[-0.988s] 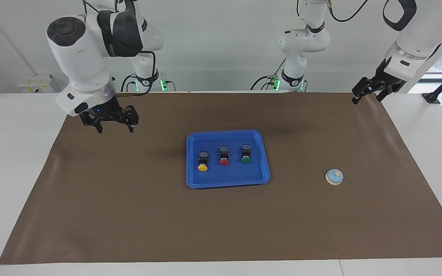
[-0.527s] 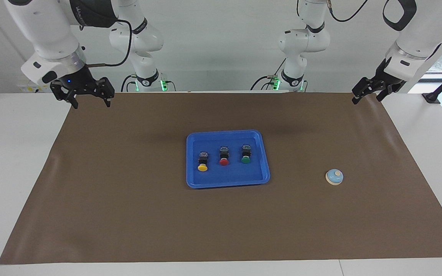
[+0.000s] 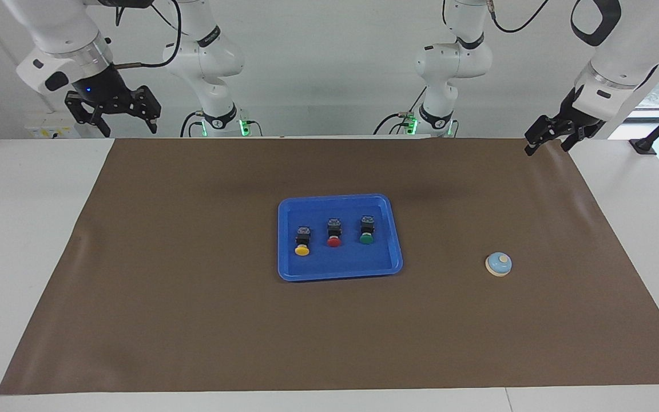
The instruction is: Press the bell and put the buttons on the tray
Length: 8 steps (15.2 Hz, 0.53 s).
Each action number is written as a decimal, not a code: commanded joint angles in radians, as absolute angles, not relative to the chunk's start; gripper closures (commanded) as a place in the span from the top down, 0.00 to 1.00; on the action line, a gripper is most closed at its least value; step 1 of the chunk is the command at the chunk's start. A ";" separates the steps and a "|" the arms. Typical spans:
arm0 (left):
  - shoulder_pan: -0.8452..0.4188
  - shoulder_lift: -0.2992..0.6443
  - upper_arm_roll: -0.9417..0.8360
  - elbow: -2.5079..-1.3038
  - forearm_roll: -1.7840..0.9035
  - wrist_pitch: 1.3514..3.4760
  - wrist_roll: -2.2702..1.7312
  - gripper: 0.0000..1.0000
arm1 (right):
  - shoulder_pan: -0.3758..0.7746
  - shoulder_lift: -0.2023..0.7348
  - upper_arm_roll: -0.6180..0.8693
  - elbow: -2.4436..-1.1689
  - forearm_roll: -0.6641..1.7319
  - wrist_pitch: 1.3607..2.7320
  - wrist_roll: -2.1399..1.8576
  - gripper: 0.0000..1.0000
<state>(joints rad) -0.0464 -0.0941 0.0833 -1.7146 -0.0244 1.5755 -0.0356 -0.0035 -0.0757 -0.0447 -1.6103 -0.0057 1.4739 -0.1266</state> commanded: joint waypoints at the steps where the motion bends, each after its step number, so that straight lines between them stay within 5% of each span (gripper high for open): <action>1: -0.049 -0.107 0.086 -1.717 -0.028 1.566 -0.041 1.00 | -0.024 -0.083 -0.046 -1.663 0.014 1.522 -0.135 1.00; 8: -0.051 -0.107 0.086 -1.717 -0.028 1.566 -0.041 1.00 | -0.025 -0.083 -0.044 -1.658 0.014 1.511 -0.129 1.00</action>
